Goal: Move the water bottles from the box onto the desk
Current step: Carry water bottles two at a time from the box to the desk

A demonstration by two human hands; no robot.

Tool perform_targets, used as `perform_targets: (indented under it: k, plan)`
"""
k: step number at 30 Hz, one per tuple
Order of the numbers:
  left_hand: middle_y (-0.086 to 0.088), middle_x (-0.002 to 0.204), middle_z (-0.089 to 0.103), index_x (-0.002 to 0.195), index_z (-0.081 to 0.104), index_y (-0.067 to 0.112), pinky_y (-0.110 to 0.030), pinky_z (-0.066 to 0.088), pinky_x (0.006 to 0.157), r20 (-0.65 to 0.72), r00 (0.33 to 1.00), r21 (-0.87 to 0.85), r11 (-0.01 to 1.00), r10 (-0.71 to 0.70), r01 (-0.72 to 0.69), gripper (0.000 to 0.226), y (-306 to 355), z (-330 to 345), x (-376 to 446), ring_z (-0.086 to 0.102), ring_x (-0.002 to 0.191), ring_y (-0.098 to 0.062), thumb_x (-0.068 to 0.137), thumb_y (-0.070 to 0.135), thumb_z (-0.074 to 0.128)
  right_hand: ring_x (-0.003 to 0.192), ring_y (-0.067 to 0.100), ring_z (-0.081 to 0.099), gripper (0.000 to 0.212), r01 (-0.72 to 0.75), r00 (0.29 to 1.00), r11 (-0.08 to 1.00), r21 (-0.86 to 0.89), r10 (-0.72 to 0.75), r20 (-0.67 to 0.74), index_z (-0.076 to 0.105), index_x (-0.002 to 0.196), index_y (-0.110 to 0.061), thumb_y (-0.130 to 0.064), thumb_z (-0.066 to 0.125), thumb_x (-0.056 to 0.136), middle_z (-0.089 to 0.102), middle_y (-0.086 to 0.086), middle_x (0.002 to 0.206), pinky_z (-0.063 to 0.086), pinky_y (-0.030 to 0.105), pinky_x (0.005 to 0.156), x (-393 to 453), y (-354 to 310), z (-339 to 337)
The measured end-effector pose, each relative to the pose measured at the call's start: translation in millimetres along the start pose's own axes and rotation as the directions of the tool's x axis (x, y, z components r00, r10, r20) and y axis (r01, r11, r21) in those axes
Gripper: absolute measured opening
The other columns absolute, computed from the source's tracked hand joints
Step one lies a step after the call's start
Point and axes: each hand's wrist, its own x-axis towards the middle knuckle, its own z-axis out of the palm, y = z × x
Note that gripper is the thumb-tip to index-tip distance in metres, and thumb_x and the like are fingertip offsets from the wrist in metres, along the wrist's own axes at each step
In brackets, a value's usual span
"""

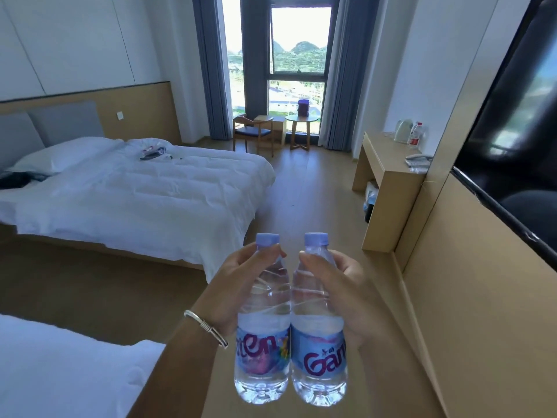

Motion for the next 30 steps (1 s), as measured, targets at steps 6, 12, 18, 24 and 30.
perform_targets:
  k: [6, 12, 18, 24, 30]
  plan:
    - [-0.013, 0.082, 0.069, 0.084, 0.073, 0.012, -0.036, 0.058, 0.072, 0.005, 0.999, 0.038, 0.998, 0.041, -0.041, 0.024, 2.0, 34.2, 78.9, 0.068, 0.075, -0.024, 0.076, 0.034, 0.072, 0.076, 0.024, 0.070, 0.012, -0.002, 1.000, 1.000, 0.002, 0.003, -0.027, 0.068, 0.079, -0.020, -0.029, 0.074, 0.085, 0.072, 0.001, 0.074, 0.053, 0.049, 0.084, 71.7, -6.8, -47.0]
    - [-0.009, 0.079, 0.069, 0.087, 0.071, 0.011, -0.029, 0.056, 0.061, 0.039, 0.999, 0.042, 0.999, 0.007, -0.009, 0.024, -5.0, 49.2, 171.0, 0.068, 0.070, -0.020, 0.080, 0.033, 0.075, 0.076, 0.025, 0.071, 0.020, -0.023, 0.999, 1.000, -0.021, 0.022, -0.023, 0.070, 0.075, -0.026, -0.044, 0.078, 0.073, 0.073, 0.003, 0.078, 0.055, 0.049, 0.083, 156.6, -4.5, -86.1]
    - [-0.011, 0.081, 0.068, 0.082, 0.075, 0.016, -0.033, 0.057, 0.064, 0.071, 0.997, 0.029, 0.999, -0.031, 0.029, 0.020, -10.0, 52.4, 287.6, 0.067, 0.071, -0.022, 0.078, 0.035, 0.073, 0.083, 0.026, 0.073, 0.031, -0.019, 0.997, 0.997, -0.078, 0.013, -0.079, 0.070, 0.091, -0.020, -0.045, 0.077, 0.075, 0.076, 0.002, 0.083, 0.055, 0.055, 0.092, 260.6, -8.5, -114.0]
    - [-0.010, 0.076, 0.069, 0.086, 0.071, 0.010, -0.031, 0.058, 0.065, 0.087, 0.996, -0.018, 1.000, -0.015, 0.017, 0.023, 3.1, 58.3, 410.2, 0.067, 0.067, -0.020, 0.077, 0.031, 0.066, 0.086, 0.026, 0.073, 0.046, -0.027, 0.995, 0.994, -0.110, 0.016, -0.102, 0.068, 0.088, -0.025, -0.060, 0.077, 0.059, 0.075, 0.000, 0.084, 0.053, 0.059, 0.094, 381.5, -23.7, -136.4]
    - [-0.013, 0.080, 0.068, 0.084, 0.074, 0.013, -0.037, 0.059, 0.067, 0.107, 0.994, -0.016, 0.999, -0.034, 0.036, 0.022, 9.5, 66.8, 512.6, 0.067, 0.071, -0.022, 0.076, 0.033, 0.069, 0.091, 0.029, 0.074, 0.042, -0.039, 0.987, 0.994, -0.098, 0.023, -0.158, 0.071, 0.088, -0.025, -0.057, 0.077, 0.061, 0.077, 0.004, 0.090, 0.052, 0.059, 0.095, 474.9, -33.0, -162.0]
